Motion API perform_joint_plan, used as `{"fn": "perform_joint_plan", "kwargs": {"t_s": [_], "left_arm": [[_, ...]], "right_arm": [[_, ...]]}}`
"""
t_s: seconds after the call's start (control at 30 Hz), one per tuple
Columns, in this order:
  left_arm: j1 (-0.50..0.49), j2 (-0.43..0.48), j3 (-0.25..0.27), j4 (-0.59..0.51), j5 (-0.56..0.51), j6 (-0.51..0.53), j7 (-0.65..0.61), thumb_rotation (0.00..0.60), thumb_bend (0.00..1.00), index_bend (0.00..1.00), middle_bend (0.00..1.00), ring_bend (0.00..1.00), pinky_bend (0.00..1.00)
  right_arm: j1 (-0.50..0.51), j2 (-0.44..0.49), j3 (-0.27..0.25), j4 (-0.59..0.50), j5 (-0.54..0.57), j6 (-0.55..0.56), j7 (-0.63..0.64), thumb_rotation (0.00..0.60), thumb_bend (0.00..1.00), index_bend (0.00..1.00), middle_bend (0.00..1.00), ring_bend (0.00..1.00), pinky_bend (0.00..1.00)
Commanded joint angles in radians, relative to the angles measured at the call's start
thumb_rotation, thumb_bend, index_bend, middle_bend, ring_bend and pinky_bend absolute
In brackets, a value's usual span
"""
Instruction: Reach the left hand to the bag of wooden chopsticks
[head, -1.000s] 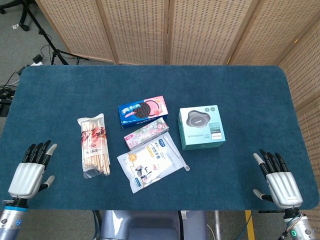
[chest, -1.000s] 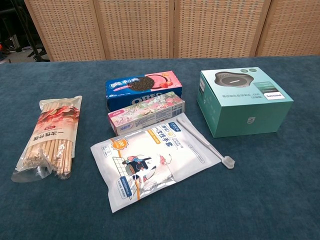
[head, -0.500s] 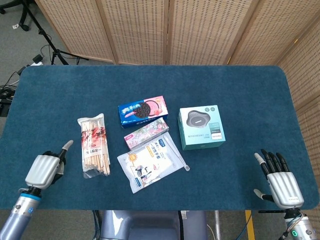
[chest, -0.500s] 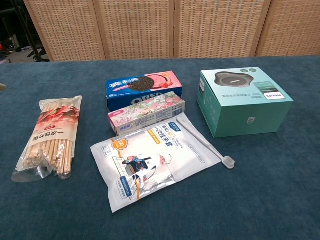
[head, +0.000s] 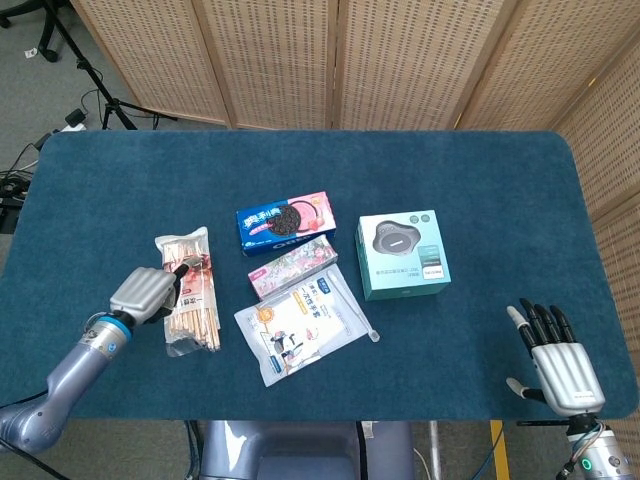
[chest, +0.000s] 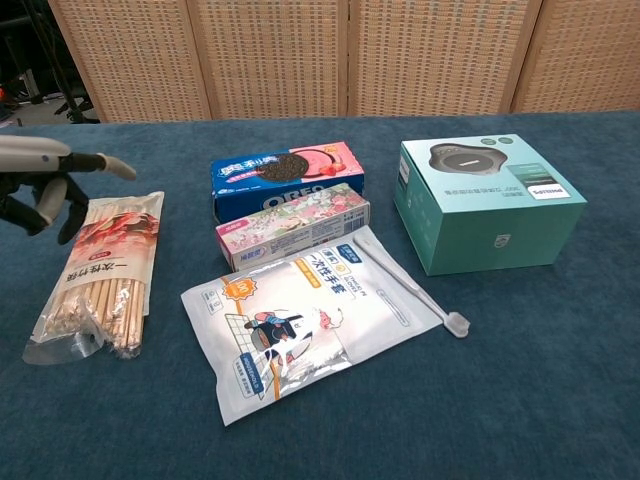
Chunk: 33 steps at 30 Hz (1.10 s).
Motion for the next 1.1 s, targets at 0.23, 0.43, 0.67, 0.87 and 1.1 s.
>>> {"fn": "perform_joint_plan", "kwargs": {"t_s": [0.23,0.43,0.67,0.87,1.1], "left_arm": [[-0.160,-0.002,0.012,-0.045,-0.147,-0.062,0.047,0.600,1.00,0.00,0.63,0.63,0.47],[-0.240,-0.001,0.047,-0.061,-0.233,-0.081,0.055,0.600,1.00,0.00,0.63,0.63,0.47],[-0.337,-0.012,0.091,-0.044,-0.340,-0.098,0.069,0.600,1.00,0.00,0.63,0.63,0.47],[-0.425,-0.055,0.140,-0.007,-0.432,-0.092,0.095,0.600,1.00,0.00,0.63,0.63,0.47],[-0.496,-0.102,0.200,0.019,-0.510,-0.075,0.119,0.600,1.00,0.00,0.63,0.63,0.47]], "right_arm": [[0.001,-0.001,-0.001,0.001,-0.001,-0.001,0.002,0.600,0.13,0.00,0.00,0.00,0.00],[0.001,0.001,-0.001,0.002,-0.001,0.000,0.008,0.600,0.13,0.00,0.00,0.00,0.00],[0.002,0.005,-0.001,0.000,0.000,-0.001,0.015,0.600,0.13,0.00,0.00,0.00,0.00],[0.003,0.007,0.001,0.003,0.003,-0.002,0.025,0.600,0.13,0.00,0.00,0.00,0.00],[0.002,0.013,0.002,0.003,0.004,0.002,0.038,0.600,0.13,0.00,0.00,0.00,0.00]]}}
